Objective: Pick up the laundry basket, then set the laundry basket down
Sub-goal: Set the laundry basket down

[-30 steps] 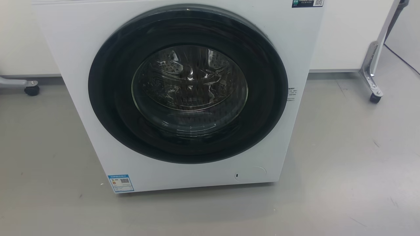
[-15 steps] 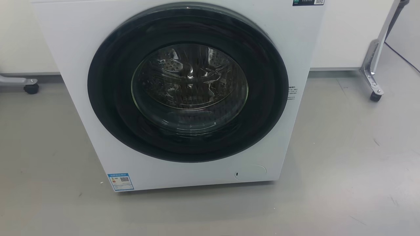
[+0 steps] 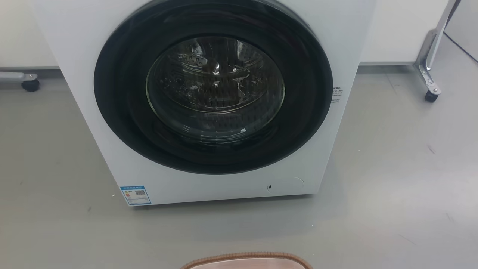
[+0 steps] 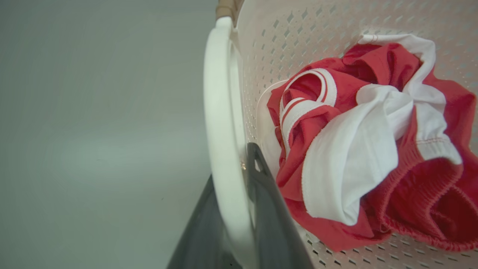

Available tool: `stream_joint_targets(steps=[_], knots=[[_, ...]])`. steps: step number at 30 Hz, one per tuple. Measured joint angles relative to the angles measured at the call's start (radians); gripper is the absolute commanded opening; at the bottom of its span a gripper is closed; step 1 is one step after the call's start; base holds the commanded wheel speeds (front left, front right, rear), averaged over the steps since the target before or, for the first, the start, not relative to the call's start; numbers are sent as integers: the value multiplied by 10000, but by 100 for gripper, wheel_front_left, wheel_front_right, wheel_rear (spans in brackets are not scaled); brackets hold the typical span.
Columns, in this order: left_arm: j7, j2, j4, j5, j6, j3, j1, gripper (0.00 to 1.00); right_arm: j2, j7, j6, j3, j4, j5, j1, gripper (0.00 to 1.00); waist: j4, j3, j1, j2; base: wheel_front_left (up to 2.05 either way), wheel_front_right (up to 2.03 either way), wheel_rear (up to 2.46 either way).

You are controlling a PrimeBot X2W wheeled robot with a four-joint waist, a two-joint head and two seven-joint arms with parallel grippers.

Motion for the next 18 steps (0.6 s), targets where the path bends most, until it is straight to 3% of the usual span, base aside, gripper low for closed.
stream_joint_targets(steps=[18], knots=[[-192,111,-270,-59,102,500,-2424,0,59,-345,15,-385,504,-79,-2990,0,44,2038,2,1,0,0,0]])
